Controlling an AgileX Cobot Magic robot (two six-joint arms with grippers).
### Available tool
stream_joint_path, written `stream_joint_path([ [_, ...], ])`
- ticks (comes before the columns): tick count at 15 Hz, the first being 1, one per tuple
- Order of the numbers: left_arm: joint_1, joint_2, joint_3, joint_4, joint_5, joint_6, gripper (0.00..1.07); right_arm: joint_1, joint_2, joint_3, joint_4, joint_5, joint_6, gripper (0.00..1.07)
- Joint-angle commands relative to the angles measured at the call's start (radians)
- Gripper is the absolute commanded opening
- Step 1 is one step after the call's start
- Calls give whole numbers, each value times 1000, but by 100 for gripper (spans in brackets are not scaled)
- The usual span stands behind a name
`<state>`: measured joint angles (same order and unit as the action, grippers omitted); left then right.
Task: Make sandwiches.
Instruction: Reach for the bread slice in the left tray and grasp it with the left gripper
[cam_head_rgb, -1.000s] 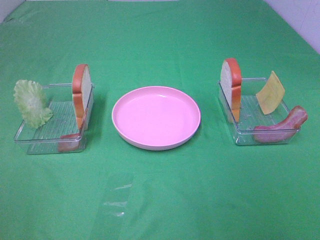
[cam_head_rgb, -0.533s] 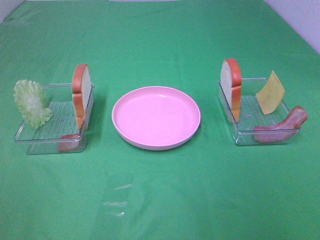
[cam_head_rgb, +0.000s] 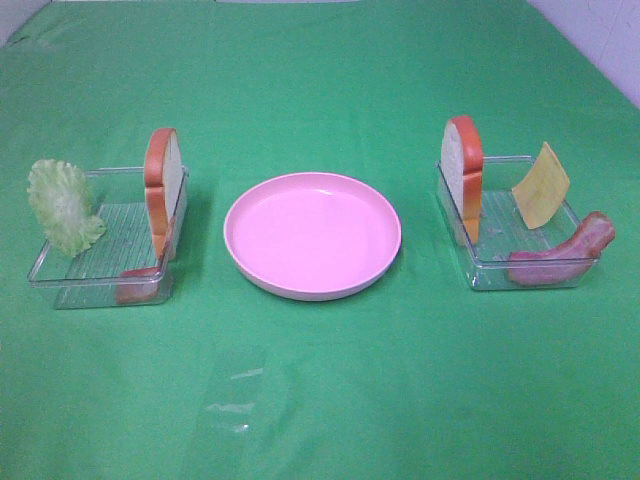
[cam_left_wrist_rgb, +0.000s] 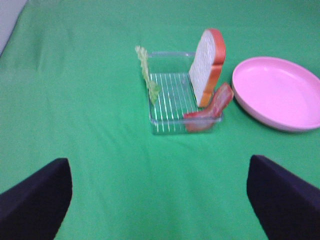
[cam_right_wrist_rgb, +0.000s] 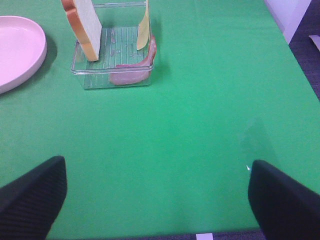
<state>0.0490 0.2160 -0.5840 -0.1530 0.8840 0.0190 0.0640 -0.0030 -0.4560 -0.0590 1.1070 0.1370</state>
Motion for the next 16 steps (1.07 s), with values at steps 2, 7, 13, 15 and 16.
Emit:
stream_joint_path([
  [2, -1, 265, -73, -5, -182, -51, 86, -4, -19, 3, -6, -2, -5, 96],
  [7, -1, 848, -450, -27, -178, -37, 86, -4, -19, 3, -6, -2, -5, 96],
  [13, -8, 1316, -869, -67, -10, -39, 86, -4, -19, 3, -6, -2, -5, 96],
  [15, -60, 1434, -974, -55, 51, -47, 86, -4, -19, 3, -6, -2, -5, 96],
  [16, -76, 1464, -1001, -45, 61, -59, 86, -4, -19, 3, -6, -2, -5, 96],
])
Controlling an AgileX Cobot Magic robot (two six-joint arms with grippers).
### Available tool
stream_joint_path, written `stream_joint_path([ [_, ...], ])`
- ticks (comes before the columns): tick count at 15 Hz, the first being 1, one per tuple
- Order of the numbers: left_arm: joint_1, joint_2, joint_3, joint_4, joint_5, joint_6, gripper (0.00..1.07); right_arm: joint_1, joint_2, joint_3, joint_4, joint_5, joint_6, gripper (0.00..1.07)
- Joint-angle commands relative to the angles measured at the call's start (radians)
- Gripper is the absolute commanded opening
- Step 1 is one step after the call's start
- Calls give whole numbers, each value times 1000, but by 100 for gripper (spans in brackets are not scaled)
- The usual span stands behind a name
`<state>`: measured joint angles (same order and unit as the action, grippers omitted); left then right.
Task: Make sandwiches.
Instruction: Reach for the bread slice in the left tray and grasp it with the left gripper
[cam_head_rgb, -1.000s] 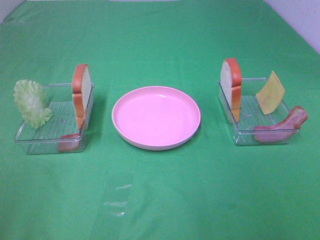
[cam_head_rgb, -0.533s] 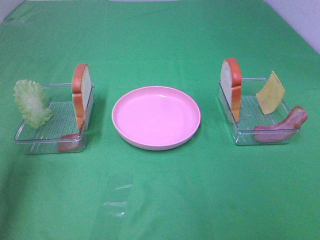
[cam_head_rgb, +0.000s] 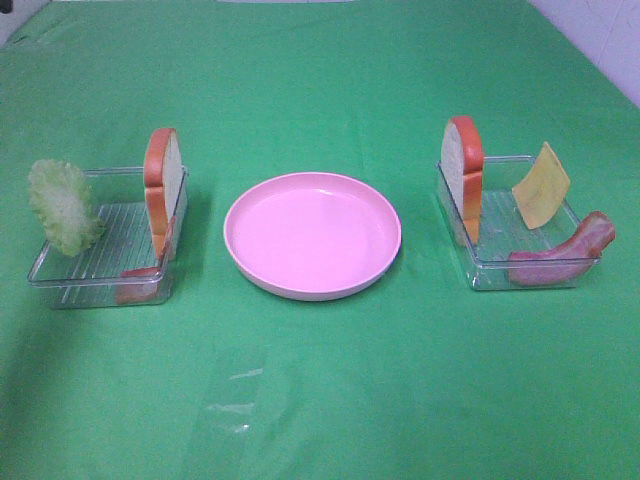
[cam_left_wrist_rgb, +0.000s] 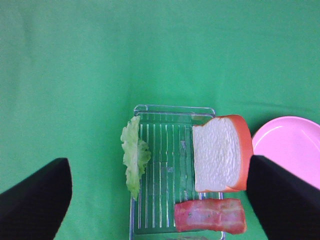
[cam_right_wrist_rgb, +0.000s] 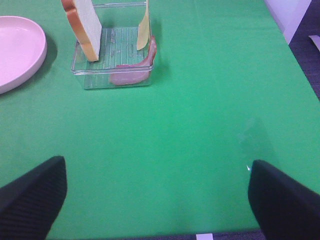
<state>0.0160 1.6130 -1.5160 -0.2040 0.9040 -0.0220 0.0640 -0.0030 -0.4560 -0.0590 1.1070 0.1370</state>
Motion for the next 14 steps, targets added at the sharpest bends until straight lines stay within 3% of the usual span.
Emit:
stream_joint_path([
  [1, -88, 127, -126, 42, 77, -73, 86, -4, -19, 3, -6, -2, -5, 96],
  [4, -225, 301, -311, 212, 279, -256, 86, -4, -19, 3, -6, -2, -5, 96],
  [6, -293, 405, -416, 268, 413, -286, 86, -4, -19, 3, -6, -2, -5, 96],
  [7, -317, 435, -421, 278, 412, -317, 86, -4, -19, 3, -6, -2, -5, 96],
  [14, -329, 518, -427, 242, 335, -386, 86, -4, -19, 3, -4, -2, -5, 96],
])
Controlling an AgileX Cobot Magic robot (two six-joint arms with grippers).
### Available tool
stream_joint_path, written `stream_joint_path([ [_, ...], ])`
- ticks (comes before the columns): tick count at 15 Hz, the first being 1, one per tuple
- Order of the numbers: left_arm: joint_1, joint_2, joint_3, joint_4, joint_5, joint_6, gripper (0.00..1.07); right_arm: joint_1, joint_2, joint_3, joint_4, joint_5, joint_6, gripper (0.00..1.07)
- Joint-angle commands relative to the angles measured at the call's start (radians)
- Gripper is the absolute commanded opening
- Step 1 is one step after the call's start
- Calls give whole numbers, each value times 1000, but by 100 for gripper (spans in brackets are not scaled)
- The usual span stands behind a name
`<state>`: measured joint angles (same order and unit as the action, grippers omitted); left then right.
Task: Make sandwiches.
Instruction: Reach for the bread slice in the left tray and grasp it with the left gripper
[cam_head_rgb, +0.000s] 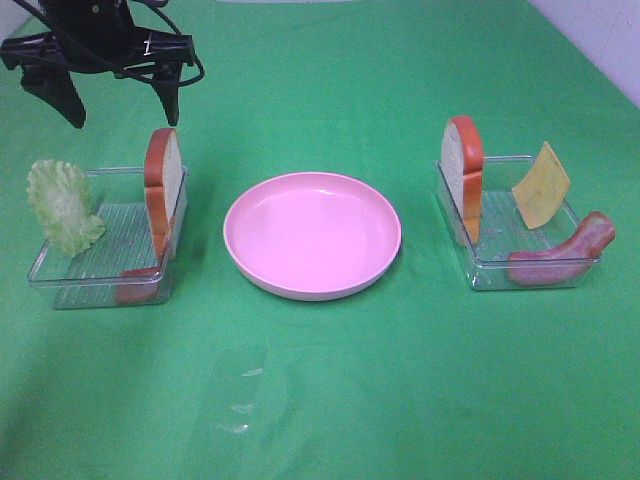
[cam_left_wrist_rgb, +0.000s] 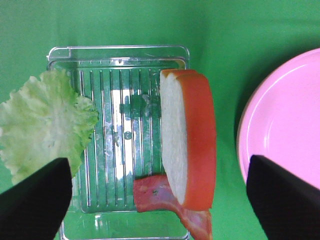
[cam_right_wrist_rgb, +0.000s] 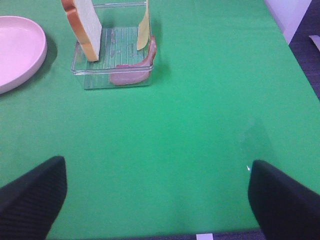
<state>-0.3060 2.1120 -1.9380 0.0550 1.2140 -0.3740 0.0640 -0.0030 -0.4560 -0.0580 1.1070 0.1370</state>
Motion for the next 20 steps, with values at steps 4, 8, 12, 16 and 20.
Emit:
stream_joint_path([
  [4, -7, 70, -5, -102, -76, -59, 86, -4, -19, 3, -4, -2, -5, 96],
  [8, -7, 124, -5, -91, -100, -71, 86, -4, -19, 3, -4, -2, -5, 96],
  [12, -7, 151, -5, -55, -97, -73, 86, -4, -19, 3, -4, -2, -5, 96],
  [16, -7, 169, -5, -77, -119, -73, 85, -4, -19, 3, -4, -2, -5, 96],
  [20, -7, 172, -5, -82, -115, -73, 57, -4, -19, 3, -4, -2, -5, 96],
])
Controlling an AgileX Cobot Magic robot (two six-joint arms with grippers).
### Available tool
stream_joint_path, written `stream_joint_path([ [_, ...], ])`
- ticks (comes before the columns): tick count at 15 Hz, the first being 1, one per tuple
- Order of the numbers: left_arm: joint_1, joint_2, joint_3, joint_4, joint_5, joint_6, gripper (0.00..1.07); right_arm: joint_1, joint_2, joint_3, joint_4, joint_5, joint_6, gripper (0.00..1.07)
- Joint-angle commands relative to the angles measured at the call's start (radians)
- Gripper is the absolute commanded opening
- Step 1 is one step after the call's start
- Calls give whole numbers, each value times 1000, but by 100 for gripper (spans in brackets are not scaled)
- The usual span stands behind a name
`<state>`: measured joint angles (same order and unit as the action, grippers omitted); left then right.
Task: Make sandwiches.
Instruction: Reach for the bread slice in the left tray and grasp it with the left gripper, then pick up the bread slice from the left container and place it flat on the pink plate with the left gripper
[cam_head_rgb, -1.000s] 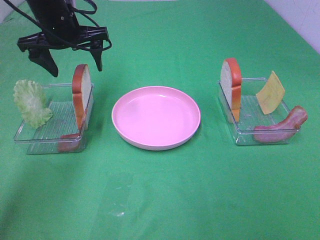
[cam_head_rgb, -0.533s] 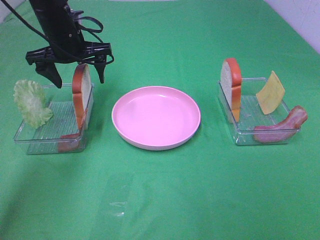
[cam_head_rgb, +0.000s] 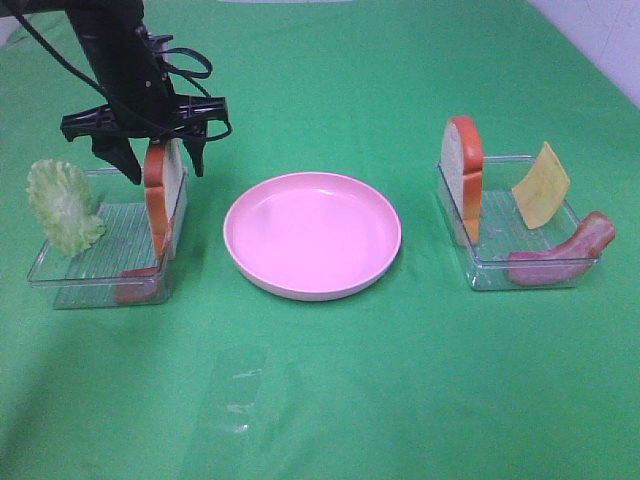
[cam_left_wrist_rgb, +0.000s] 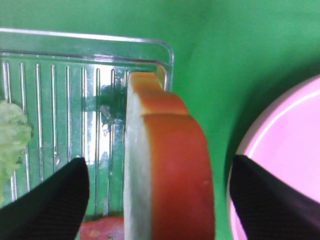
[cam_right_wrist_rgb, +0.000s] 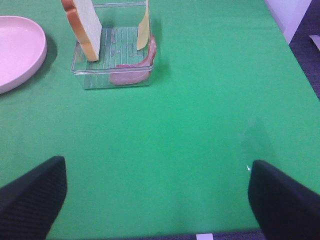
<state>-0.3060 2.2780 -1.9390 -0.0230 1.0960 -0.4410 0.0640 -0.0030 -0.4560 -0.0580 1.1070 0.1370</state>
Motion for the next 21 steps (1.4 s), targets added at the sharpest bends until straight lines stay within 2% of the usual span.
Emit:
stream_joint_path([
  [1, -7, 6, -4, -4, 7, -7, 52, -4, -19, 3, -4, -2, -5, 96],
  [4, -7, 6, -4, 14, 36, -52, 47, -4, -19, 3, -4, -2, -5, 96],
  [8, -7, 6, -4, 30, 51, -59, 20, -4, -19, 3, -4, -2, -5, 96],
  [14, -7, 2, -28, 58, 90, -59, 18, -4, -19, 3, -4, -2, -5, 96],
  [18, -7, 2, -91, 81, 136, -58, 18, -4, -19, 3, -4, -2, -5, 96],
  [21, -7, -7, -177, 66, 222, -43, 18, -4, -19, 3, -4, -2, -5, 96],
])
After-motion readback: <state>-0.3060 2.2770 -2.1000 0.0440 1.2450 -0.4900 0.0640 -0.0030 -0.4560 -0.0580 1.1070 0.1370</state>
